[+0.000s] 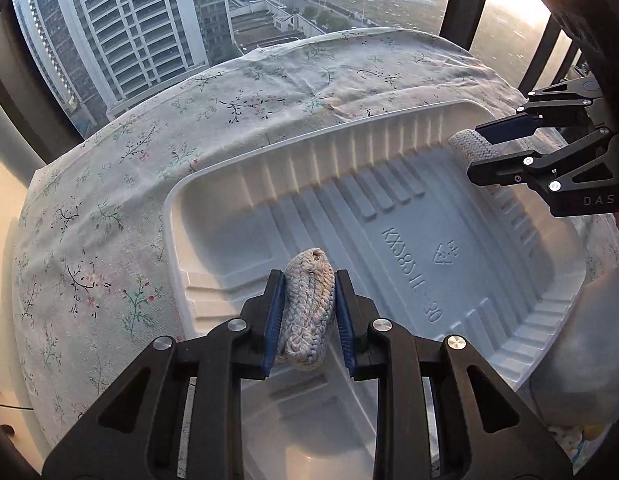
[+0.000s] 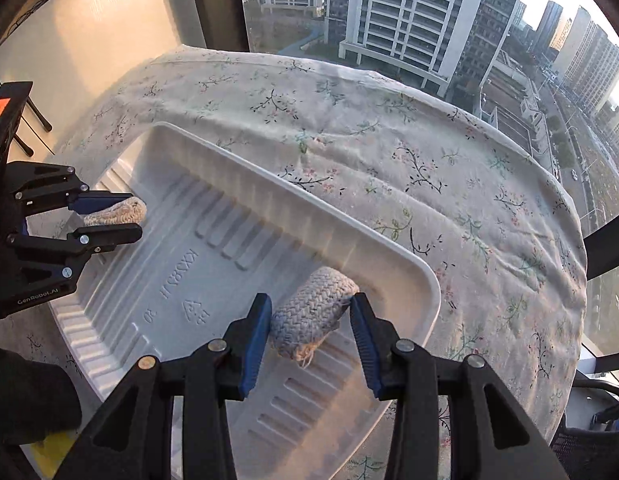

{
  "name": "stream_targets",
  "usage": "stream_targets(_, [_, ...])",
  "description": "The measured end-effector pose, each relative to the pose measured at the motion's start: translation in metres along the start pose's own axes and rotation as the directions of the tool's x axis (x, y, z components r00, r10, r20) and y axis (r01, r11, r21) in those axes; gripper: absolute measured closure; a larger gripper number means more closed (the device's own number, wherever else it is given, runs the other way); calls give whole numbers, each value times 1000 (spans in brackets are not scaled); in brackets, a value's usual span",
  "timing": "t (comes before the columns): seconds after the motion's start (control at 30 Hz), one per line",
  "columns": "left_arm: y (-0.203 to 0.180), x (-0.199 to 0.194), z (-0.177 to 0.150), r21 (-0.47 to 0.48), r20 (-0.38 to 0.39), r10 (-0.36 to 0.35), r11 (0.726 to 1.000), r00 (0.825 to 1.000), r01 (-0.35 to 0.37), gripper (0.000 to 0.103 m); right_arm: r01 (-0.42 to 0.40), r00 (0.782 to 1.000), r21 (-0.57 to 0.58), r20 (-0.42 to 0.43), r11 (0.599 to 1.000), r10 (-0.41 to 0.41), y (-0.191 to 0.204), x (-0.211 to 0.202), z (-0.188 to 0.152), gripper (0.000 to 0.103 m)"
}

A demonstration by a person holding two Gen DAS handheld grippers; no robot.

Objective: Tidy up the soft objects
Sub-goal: 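Open both tools to drop the socks into the white tray, then move both tools back toward the blue tissue packs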

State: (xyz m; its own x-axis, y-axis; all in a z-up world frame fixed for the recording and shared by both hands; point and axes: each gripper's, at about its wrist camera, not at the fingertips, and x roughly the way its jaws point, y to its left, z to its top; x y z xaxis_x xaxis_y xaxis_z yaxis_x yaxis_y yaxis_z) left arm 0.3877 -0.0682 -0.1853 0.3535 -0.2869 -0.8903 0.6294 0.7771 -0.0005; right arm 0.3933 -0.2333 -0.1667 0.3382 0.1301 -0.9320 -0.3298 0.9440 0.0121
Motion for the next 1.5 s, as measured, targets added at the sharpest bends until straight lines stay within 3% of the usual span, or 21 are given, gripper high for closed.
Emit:
stream_targets(0.13, [-5,3,1,14,-12,32,999,999,-32,75,3,999,17,-34,1000,-3,-5,10,-1,59])
stream_targets(0.3, [-2,1,5,6,5,66,998,998,-66,48,-1,999,40,-45,999,3,-8,11,-2,56])
stream_targets(0.47, [13,-26,5,-85,88,18,996,996,-11,48,-69,997,100,24,993,67,-17,-11,-4,46])
stream_targets(0.53, [24,-40,3,-144,137,24,990,990,-4,43,-76,995,132,71,988,67,-24,-26,-8,45])
stream_targets(0.6, [36,-52,-2,-208,185,79,977,980,-39,38,-69,994,173,99,983,53,-34,-36,-15,45])
stream_targets(0.7, [53,-61,-13,-287,179,199,947,964,-143,38,-37,995,234,98,972,14,-50,-44,-30,44])
stream_targets(0.87, [80,-84,-50,-379,210,255,911,944,-161,38,33,997,328,58,944,-55,-74,-53,-68,44])
stream_targets(0.93, [85,-98,-71,-399,258,262,905,930,-144,38,35,996,367,66,930,-64,-79,-57,-86,38])
stream_targets(1.03, [87,-109,-94,-402,215,302,894,929,-198,38,34,993,412,87,910,-77,-83,-65,-113,32])
stream_targets(1.1, [89,-116,-112,-441,184,380,856,906,-270,32,46,992,431,84,901,-91,-84,-68,-131,32])
stream_targets(1.17, [93,-124,-129,-489,167,420,821,892,-295,23,63,991,445,76,893,-108,-84,-70,-149,32])
stream_targets(1.33, [90,-145,-171,-558,164,469,769,868,-310,23,93,989,464,57,881,-134,-81,-79,-195,32])
stream_targets(1.43, [77,-155,-192,-555,150,521,748,841,-364,23,92,990,463,55,881,-133,-74,-87,-221,31])
stream_targets(1.5, [69,-163,-207,-549,156,524,751,837,-368,23,100,988,459,56,883,-141,-68,-93,-237,31])
